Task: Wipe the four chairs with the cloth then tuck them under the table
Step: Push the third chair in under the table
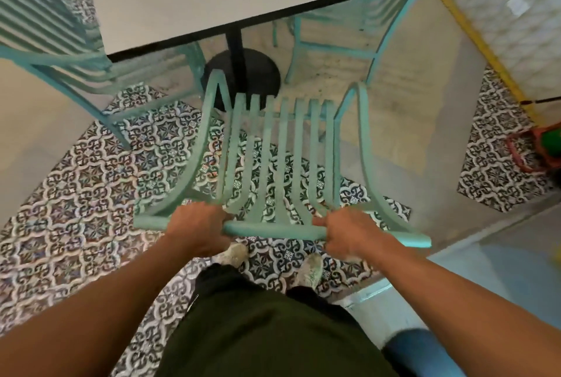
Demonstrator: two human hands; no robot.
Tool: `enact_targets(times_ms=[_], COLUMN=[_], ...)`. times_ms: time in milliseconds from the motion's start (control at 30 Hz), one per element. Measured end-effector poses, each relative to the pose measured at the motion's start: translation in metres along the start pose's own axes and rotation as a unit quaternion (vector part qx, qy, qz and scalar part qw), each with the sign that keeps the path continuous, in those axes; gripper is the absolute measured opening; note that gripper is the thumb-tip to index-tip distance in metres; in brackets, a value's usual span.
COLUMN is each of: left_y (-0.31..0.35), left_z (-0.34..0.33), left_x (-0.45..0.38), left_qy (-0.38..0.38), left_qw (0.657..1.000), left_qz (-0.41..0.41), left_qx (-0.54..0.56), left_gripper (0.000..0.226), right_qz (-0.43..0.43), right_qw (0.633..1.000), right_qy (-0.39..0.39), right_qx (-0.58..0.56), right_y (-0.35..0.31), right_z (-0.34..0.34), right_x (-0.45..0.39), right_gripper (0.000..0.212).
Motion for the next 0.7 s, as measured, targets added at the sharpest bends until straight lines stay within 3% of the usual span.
enact_targets(times_ms=[233, 700], left_y=[0.060, 0.058], left_z=[-0.023, 0.010], left_x=[0.028, -0.010], left_qy=[0.032, 0.051], left_qw=[0.996, 0.989], left_qz=[0.060, 0.108], left_qx=[0.048, 0.086], left_gripper=[0.038, 0.036], right_qz=[0.026, 0.024], right_qw=[0.999, 0.999], right_qy=[-0.007, 0.026], right_qx=[0.031, 0.028], right_y=[0.045, 0.064], right_z=[0.001, 0.061], right_x=[0.013, -0.040], right_gripper=[0.063, 0.052])
Point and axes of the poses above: each hand's wrist, its own x-axis away from the middle knuckle, its own z-axis out of the back of the hand, y = z × x, the point moved 7 cm from there along -x, towards the middle knuckle, and after that the axes turned 1 degree about -x, right-handed, at the moved point
